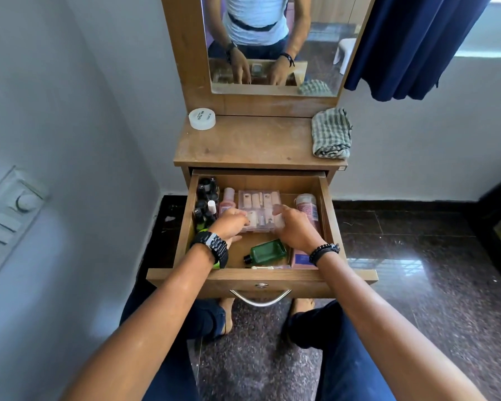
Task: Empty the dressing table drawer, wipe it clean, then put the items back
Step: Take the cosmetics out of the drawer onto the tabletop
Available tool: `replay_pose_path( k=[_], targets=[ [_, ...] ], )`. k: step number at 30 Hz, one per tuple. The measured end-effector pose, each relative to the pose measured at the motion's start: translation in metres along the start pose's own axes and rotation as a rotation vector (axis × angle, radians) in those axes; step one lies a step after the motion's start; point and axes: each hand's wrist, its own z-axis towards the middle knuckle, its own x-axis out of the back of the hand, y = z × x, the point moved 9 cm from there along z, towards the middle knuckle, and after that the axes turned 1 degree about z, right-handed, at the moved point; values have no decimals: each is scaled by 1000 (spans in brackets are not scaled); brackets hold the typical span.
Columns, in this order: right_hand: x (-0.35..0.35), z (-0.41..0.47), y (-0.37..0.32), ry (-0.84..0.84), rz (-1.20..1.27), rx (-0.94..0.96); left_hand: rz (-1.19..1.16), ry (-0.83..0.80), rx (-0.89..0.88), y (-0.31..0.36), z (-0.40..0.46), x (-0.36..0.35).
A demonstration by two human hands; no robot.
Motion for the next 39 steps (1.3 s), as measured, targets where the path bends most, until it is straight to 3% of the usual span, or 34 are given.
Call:
replay_pose_path(
  k=[5, 13, 16, 23, 31, 39],
  targets=[
    [27, -8, -6, 187, 185, -16, -98, -17, -102, 22, -9, 6],
    [50, -42, -5, 394, 446, -70, 115, -76, -191, 37, -38, 11],
    [59, -59, -11, 450, 500, -50, 197, -46, -300, 47, -54, 15],
    [93, -86, -42, 568, 675, 99, 118, 81, -608, 83, -97, 39],
    [111, -49, -62, 609, 636, 142, 61, 196, -737, 115, -78, 55],
    [104, 16, -71, 599, 462, 110, 458, 377, -755, 141, -39, 61]
  ],
)
